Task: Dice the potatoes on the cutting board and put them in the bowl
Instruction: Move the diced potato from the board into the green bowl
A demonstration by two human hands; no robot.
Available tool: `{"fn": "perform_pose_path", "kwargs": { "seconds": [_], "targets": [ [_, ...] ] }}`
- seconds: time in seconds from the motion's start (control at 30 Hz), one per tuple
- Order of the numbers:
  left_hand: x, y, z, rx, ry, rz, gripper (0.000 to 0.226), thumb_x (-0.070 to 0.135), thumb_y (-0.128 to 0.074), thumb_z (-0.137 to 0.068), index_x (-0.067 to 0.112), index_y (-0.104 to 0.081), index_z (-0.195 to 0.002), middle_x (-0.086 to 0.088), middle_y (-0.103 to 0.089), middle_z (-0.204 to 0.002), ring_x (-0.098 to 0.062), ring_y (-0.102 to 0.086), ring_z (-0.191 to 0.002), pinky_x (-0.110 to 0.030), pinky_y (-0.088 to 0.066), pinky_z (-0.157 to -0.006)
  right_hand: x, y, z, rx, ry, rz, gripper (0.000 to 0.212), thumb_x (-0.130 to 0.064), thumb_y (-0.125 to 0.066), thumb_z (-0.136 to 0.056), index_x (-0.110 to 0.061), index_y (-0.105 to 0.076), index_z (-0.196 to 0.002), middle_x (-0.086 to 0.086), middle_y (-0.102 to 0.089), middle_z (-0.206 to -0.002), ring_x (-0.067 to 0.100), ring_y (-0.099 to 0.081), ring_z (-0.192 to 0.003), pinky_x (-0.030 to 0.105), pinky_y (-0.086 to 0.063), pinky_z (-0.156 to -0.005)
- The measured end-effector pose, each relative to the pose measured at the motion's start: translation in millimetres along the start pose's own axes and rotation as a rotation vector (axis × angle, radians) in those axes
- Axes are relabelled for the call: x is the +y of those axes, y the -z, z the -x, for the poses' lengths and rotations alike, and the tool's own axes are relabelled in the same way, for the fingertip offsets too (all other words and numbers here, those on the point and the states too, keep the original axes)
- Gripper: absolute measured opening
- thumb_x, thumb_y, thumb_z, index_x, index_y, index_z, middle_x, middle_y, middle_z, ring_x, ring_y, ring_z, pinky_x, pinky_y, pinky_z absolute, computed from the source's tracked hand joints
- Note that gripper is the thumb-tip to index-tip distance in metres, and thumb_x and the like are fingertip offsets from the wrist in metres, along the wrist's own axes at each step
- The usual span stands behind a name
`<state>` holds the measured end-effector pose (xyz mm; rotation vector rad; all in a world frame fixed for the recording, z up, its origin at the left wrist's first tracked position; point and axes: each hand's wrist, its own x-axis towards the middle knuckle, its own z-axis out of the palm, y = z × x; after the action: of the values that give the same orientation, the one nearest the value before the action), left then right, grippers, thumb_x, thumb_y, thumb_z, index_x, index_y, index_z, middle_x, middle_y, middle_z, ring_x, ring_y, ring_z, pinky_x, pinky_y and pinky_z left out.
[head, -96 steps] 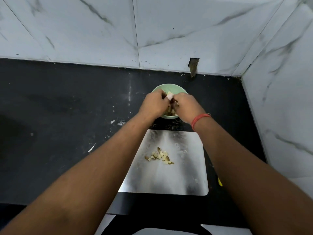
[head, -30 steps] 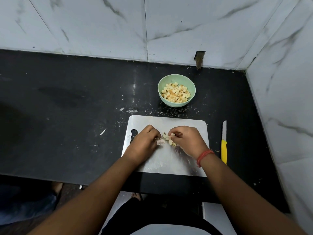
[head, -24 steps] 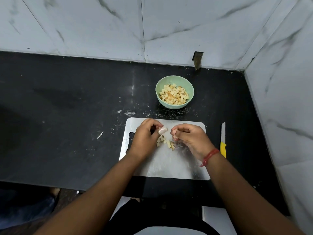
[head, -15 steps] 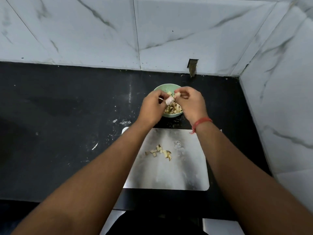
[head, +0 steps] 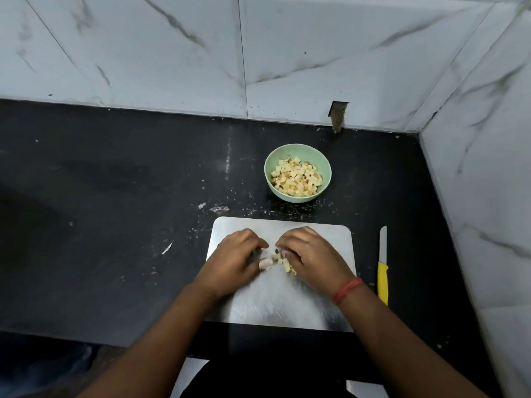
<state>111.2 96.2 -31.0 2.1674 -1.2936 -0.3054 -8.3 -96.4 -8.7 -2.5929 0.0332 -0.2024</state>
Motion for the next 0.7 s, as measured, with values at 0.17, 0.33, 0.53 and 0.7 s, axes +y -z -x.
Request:
{"fn": "perform_pose_path", "kwargs": {
  "seconds": [0.17,0.33,0.53,0.7],
  "targets": [
    [0.0,-7.0,4.0,-0.026,-0.033,-0.099,0.04,0.052,-0.065,-0.091,0.016,-0.068,-0.108,0.003,-0.056,-0.101,-0.017,-0.051,-0.09,-0.03,-0.042,-0.074,-3.9,-20.6,-3.0,-0.074,0.038,0.036,0.019,-0.026,-0.063,-0.089,-0.021,-0.069,-0.106,-0.011,-0.063,-0.107,0.014,-0.052,-0.103,0.031,-0.046,-0.09],
    [4.2,-9.8,5.3,-0.058,-0.073,-0.152,0.036,0.041,-0.057,-0.093,0.015,-0.07,-0.115,-0.001,-0.057,-0.104,-0.023,-0.057,-0.093,-0.034,-0.047,-0.071,0.4,-13.3,5.2,-0.075,0.037,0.103,0.018,-0.013,-0.06,-0.09,-0.019,-0.072,-0.102,-0.009,-0.065,-0.105,0.015,-0.052,-0.1,0.034,-0.05,-0.085],
    [9.3,-21.6,12.5,0.003,-0.091,-0.253,0.031,0.024,-0.074,-0.091,0.019,-0.07,-0.122,-0.002,-0.056,-0.104,-0.022,-0.055,-0.092,-0.031,-0.041,-0.067,5.8,-1.7,27.9,-0.203,0.076,0.243,0.046,-0.017,-0.067,-0.087,-0.025,-0.06,-0.131,-0.007,-0.056,-0.135,0.018,-0.046,-0.122,0.028,-0.045,-0.095],
    [10.6,-30.8,13.7,0.049,-0.122,-0.315,0.02,0.013,-0.076,-0.089,0.017,-0.063,-0.103,0.0,-0.053,-0.101,-0.018,-0.049,-0.091,-0.028,-0.038,-0.072,2.0,-13.7,36.7,-0.06,0.099,0.238,0.025,-0.012,-0.066,-0.086,-0.02,-0.069,-0.11,-0.004,-0.063,-0.115,0.018,-0.052,-0.107,0.029,-0.052,-0.082]
  ]
}}
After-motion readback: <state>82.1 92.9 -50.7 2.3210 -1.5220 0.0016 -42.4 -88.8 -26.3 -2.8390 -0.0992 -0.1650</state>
